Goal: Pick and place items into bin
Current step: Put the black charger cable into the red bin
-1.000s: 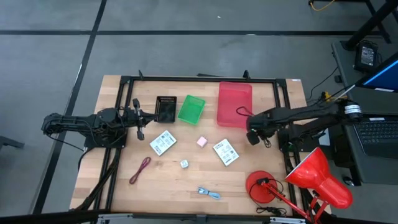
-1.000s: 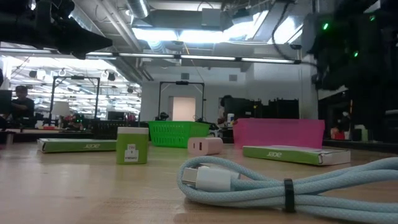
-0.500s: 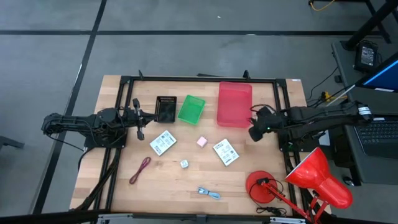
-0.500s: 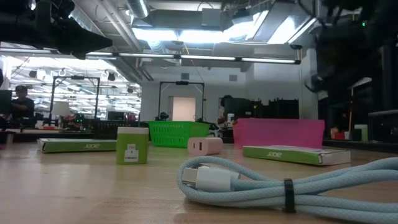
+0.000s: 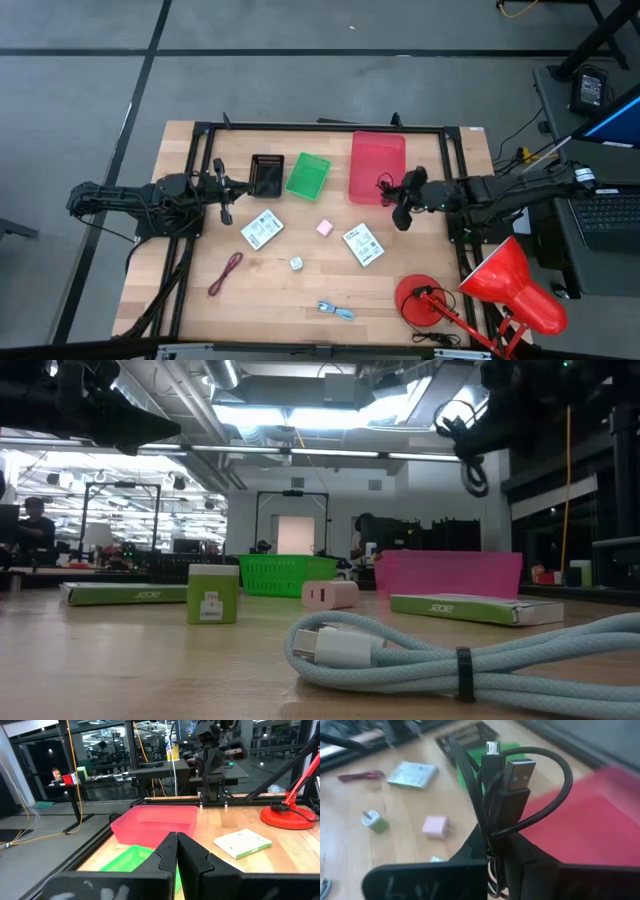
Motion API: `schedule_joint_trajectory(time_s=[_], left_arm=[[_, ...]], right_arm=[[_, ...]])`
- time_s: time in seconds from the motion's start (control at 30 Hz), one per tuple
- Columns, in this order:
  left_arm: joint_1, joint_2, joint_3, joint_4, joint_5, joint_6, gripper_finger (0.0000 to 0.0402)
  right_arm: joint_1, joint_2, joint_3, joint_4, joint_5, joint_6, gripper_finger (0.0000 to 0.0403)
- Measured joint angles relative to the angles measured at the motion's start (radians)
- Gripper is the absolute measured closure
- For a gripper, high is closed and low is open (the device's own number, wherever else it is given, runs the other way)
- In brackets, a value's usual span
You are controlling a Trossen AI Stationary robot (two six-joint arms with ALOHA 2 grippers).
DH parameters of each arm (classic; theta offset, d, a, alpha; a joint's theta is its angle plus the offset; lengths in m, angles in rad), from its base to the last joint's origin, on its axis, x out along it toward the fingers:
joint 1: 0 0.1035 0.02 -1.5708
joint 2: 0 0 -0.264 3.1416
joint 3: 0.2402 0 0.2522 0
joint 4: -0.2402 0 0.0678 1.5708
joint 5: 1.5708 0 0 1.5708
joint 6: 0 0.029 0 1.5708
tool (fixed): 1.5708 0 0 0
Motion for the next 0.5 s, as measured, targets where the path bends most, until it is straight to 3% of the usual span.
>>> schedule_joint_trajectory(time_s=[0.3, 0.5], left_arm=[[0.0, 0.0, 0.0, 0.0, 0.0, 0.0, 0.0396], [0.0, 0.0, 0.0, 0.0, 0.0, 0.0, 0.0395]], right_arm=[[0.011, 0.0, -0.279, 0.693, -0.003, -0.339, 0.0389], [0.002, 0.001, -0.355, 0.829, -0.004, -0.402, 0.0389]])
